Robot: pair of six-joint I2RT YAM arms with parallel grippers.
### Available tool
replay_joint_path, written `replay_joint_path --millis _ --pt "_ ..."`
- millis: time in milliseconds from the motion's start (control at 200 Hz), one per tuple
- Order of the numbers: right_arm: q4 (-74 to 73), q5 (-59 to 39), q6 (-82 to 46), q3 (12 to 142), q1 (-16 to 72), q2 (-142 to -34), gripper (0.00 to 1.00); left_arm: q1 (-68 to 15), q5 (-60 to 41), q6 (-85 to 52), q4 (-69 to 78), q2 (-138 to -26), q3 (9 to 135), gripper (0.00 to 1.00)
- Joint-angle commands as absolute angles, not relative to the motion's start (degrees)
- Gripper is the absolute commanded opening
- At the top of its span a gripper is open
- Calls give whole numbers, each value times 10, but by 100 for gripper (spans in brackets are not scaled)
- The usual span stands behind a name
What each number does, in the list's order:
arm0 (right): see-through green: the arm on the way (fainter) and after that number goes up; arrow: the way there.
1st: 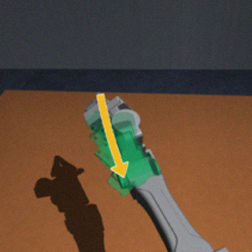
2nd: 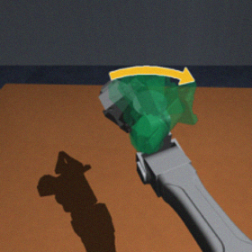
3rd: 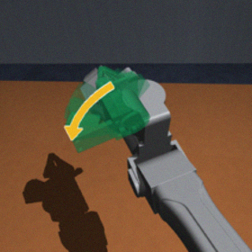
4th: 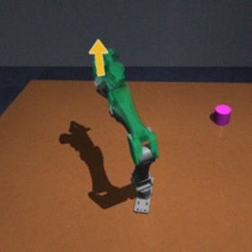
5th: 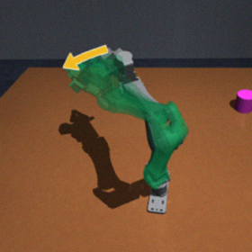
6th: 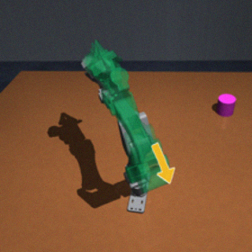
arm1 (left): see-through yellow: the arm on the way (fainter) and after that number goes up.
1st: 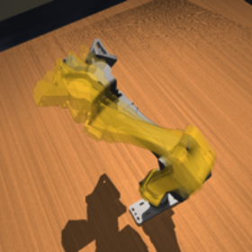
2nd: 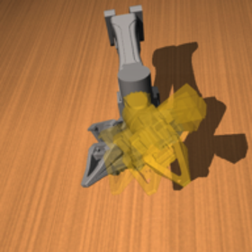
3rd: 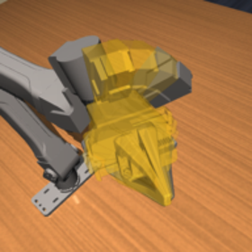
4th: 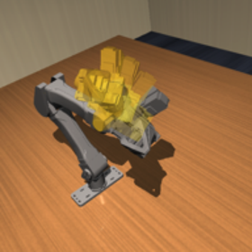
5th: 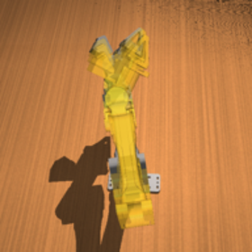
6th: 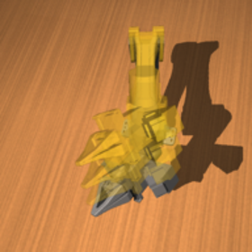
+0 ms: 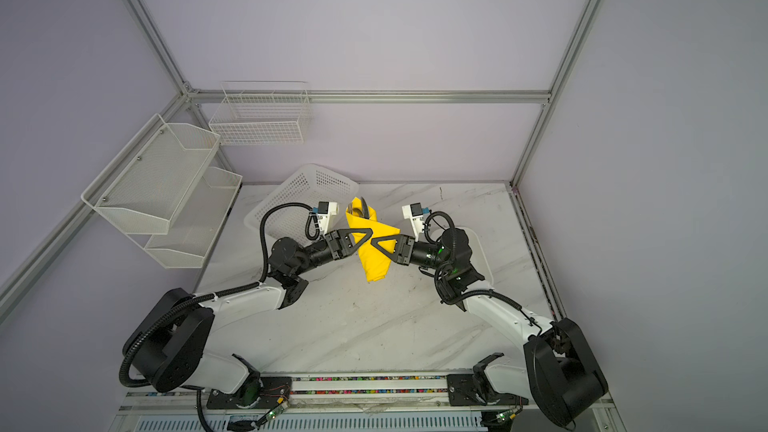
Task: Place the utensils on the paper napkin and roll it up
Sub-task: 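Open the right gripper and draw it back while the left gripper holds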
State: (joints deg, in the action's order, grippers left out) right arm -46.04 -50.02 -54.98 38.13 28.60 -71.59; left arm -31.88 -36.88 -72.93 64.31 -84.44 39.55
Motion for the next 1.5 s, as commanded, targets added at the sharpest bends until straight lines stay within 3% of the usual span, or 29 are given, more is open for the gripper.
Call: replay_joint_path --millis 0,260,555,890,1285,1495 --pt "-465 -492 -547 391 285 -695 19 -316 -366 -731 701 -831 424 12" --pt "-348 -420 -494 388 283 -634 35 -315 -358 -725 702 -826 417 11" --pt "-228 -347 -448 393 280 -581 38 -314 -353 -724 702 -821 416 11" --pt "-200 -381 -432 399 280 -587 34 -312 -351 -726 699 -818 416 11" --pt "-196 -470 -449 377 280 -526 59 -307 -348 -726 687 -820 412 10" --pt "-171 -488 -452 376 281 -553 61 -306 -350 -728 685 -820 414 10"
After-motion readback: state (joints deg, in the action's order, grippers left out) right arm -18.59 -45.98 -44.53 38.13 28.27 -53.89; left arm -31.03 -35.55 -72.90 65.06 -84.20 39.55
